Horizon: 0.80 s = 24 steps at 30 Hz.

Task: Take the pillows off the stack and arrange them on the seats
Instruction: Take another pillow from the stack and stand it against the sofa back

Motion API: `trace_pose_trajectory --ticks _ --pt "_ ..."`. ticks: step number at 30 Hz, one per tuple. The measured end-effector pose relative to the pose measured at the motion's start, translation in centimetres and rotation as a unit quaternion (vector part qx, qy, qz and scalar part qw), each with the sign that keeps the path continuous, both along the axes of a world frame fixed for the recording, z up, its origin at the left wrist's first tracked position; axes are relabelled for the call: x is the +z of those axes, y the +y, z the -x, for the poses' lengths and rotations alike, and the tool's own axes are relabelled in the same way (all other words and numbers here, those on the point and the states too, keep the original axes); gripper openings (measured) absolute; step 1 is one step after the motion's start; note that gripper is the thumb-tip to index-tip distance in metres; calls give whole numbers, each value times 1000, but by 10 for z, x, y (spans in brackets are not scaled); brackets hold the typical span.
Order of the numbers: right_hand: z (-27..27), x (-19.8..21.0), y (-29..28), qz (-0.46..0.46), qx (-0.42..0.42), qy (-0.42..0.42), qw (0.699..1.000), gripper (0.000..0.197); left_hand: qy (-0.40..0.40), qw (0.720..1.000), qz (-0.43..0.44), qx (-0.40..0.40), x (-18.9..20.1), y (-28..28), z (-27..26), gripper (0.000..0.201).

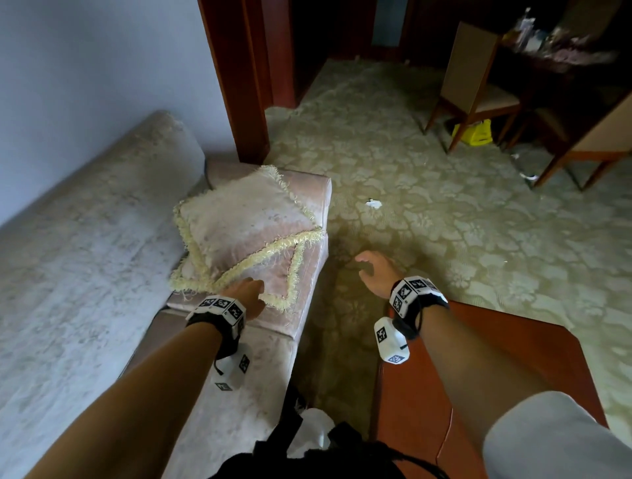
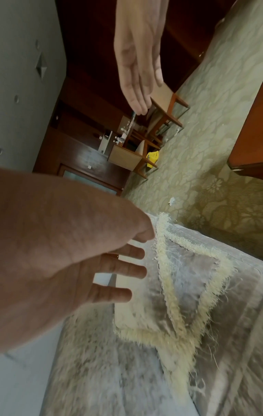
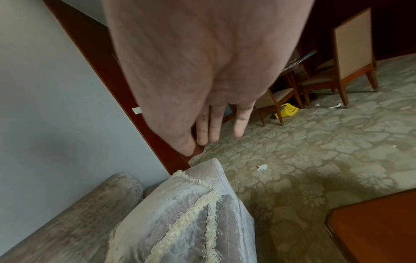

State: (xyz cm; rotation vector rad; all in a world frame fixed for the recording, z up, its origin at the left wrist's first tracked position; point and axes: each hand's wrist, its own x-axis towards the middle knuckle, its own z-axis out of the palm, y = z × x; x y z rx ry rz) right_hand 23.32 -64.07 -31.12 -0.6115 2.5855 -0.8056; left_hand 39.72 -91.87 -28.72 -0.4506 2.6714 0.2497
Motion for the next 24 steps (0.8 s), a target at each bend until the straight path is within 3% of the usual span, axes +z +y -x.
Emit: trace_pose_trajectory --ticks 12,17,24 --pt "135 21 -52 -29 -9 -25 999 31 18 999 0 -28 11 -55 137 38" --pt "160 29 -106 -60 25 8 998 29 0 1000 21 12 9 -90 153 50" --pt "203 9 -182 -91 127 -16 988 29 -47 994 2 97 0 -136 155 42"
